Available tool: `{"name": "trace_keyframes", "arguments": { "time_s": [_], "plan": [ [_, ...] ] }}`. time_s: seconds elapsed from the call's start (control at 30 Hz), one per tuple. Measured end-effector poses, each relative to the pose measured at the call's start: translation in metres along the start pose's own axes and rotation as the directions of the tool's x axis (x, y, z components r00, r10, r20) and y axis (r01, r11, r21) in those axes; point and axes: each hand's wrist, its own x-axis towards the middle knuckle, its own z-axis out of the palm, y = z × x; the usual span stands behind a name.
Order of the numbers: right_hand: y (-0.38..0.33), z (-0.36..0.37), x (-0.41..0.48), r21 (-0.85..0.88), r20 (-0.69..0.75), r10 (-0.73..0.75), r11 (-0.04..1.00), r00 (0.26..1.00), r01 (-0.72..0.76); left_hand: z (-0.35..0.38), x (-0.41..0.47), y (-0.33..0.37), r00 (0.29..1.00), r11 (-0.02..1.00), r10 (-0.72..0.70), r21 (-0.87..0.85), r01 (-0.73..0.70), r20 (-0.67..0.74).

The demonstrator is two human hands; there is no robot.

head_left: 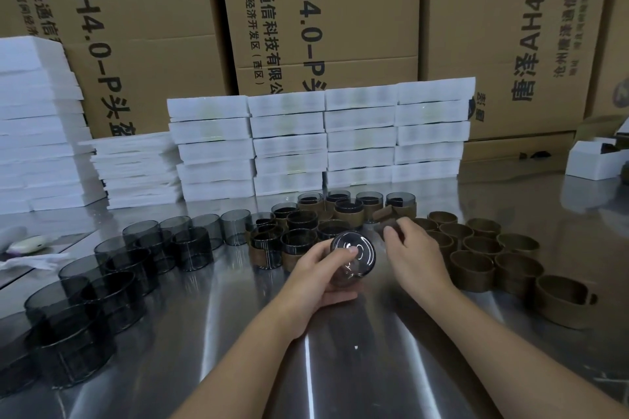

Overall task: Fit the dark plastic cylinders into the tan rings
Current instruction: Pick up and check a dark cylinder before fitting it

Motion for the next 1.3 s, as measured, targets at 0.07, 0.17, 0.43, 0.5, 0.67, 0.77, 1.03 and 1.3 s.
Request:
{"name": "trace_keyframes", "arguments": {
  "time_s": [0.07, 0.17, 0.43, 0.5, 0.67, 0.77, 1.03, 1.3],
  "plan": [
    [-0.004, -0.003, -0.002, 0.081, -0.053, -0.012, 0.997, 0.999, 0.016, 0.0, 0.0, 0.001, 1.0, 1.0, -0.002, -0.027, 0.002, -0.013],
    [-0.009, -0.004, -0.006, 0.116, -0.123, -0.1, 0.987, 0.987, 0.114, 0.001, 0.0, 0.002, 1.0, 0.998, 0.012, -0.058, -0.013, -0.012],
    [-0.013, 0.001, -0.016, 0.113, -0.115, -0.331, 0.932, 0.937, 0.343, 0.006, -0.001, 0.007, 0.999, 0.981, -0.003, -0.196, -0.005, -0.04],
    [-0.015, 0.0, -0.019, 0.129, -0.096, -0.361, 0.919, 0.928, 0.371, 0.006, -0.001, 0.008, 0.998, 0.977, -0.033, -0.211, 0.022, -0.051],
    [-0.019, -0.003, -0.023, 0.177, 0.002, -0.437, 0.885, 0.899, 0.43, 0.004, -0.001, 0.008, 1.0, 0.979, -0.022, -0.203, 0.02, -0.009],
    [-0.023, -0.004, -0.025, 0.222, 0.067, -0.451, 0.876, 0.89, 0.428, 0.002, 0.0, 0.007, 1.0, 0.982, -0.005, -0.187, 0.006, 0.006],
    [-0.025, -0.005, -0.029, 0.234, 0.163, -0.443, 0.885, 0.881, 0.402, -0.003, 0.003, 0.002, 1.0, 0.984, 0.015, -0.18, -0.011, 0.02],
    [-0.026, 0.002, -0.024, 0.447, 0.175, -0.214, 0.887, 0.961, 0.116, -0.002, 0.006, 0.0, 0.997, 0.975, 0.074, -0.21, -0.078, -0.024]
  ]
}}
